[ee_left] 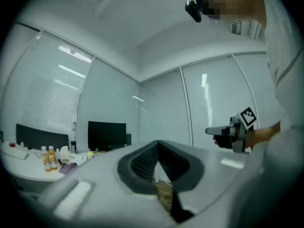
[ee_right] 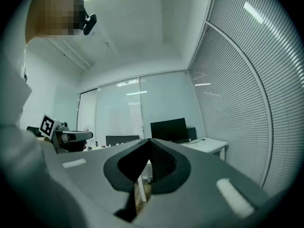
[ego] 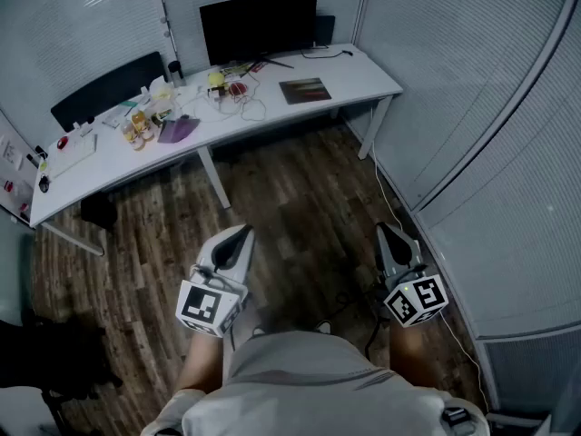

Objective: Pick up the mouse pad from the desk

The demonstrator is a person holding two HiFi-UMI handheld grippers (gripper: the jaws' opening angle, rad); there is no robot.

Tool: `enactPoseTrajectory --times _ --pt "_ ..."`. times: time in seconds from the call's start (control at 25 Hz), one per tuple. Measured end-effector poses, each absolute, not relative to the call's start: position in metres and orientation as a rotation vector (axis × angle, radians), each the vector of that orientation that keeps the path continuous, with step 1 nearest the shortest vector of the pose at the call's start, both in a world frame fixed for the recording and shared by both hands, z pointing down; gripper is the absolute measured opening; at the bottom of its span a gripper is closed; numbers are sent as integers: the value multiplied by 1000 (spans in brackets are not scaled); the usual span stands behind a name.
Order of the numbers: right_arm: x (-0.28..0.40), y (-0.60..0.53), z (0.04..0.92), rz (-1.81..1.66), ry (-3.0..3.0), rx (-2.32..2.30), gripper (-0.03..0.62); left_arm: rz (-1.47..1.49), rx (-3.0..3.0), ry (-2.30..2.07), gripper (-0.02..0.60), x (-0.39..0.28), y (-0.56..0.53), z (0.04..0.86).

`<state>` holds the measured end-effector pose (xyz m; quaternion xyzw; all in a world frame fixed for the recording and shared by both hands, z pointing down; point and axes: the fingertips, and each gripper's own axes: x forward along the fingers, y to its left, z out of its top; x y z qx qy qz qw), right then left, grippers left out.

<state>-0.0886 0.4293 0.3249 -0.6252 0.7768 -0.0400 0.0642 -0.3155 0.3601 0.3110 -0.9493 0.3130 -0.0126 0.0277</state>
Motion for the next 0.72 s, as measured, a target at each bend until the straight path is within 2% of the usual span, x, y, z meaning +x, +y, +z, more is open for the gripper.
enactPoseTrajectory --times 0.72 --pt "-69 442 337 -191 2324 -1873 6 -53 -2981 957 2 -290 370 316"
